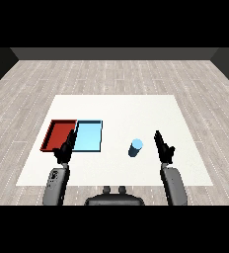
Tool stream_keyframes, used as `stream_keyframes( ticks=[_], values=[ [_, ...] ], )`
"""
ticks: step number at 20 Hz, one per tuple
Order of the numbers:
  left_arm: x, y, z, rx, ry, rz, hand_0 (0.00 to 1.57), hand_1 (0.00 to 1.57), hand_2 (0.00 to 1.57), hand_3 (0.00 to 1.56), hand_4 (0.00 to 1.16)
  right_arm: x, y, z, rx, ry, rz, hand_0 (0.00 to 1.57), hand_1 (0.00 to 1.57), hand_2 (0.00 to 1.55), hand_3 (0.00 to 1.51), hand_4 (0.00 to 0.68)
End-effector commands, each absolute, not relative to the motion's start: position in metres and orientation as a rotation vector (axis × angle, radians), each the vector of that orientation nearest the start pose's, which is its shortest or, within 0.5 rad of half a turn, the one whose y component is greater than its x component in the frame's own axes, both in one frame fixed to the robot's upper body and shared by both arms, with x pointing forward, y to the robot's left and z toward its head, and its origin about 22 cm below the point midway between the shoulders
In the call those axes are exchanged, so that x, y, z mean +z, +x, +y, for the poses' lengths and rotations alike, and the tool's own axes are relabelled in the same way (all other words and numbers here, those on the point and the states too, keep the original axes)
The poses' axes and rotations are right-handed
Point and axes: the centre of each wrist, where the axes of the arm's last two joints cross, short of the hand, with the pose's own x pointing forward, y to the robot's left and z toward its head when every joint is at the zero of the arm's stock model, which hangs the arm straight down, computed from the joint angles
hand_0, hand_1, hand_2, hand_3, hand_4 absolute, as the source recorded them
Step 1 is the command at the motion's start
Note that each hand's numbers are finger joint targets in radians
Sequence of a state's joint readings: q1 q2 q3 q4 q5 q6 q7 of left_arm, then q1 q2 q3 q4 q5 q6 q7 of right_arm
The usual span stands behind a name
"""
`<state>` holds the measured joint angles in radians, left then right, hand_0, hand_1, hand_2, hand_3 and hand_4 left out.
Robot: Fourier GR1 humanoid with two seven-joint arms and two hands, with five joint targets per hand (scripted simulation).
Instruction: Pick the blue can and put it in the blue box
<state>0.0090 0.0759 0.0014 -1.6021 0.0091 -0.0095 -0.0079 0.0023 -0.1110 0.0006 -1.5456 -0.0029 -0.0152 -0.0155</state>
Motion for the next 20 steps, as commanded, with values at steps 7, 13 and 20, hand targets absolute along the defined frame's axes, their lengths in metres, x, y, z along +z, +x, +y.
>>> stream_keyframes(
  ticks=[7,13,20],
  values=[
    [0.053,0.257,0.240,-0.002,-0.048,-1.972,0.00,0.00,0.00,0.00,0.00,0.030,0.251,-0.257,0.032,0.130,-1.809,0.00,0.00,0.00,0.00,0.000],
    [0.018,0.238,0.259,-0.006,-0.069,-2.030,0.00,0.00,0.00,0.00,0.00,0.018,0.239,-0.294,-0.005,0.188,-1.861,0.00,0.00,0.00,0.00,0.000],
    [0.020,0.232,0.242,0.001,-0.089,-2.030,0.00,0.00,0.00,0.00,0.00,-0.002,0.215,-0.295,0.023,0.182,-1.851,0.00,0.00,0.00,0.00,0.000]
  ],
)
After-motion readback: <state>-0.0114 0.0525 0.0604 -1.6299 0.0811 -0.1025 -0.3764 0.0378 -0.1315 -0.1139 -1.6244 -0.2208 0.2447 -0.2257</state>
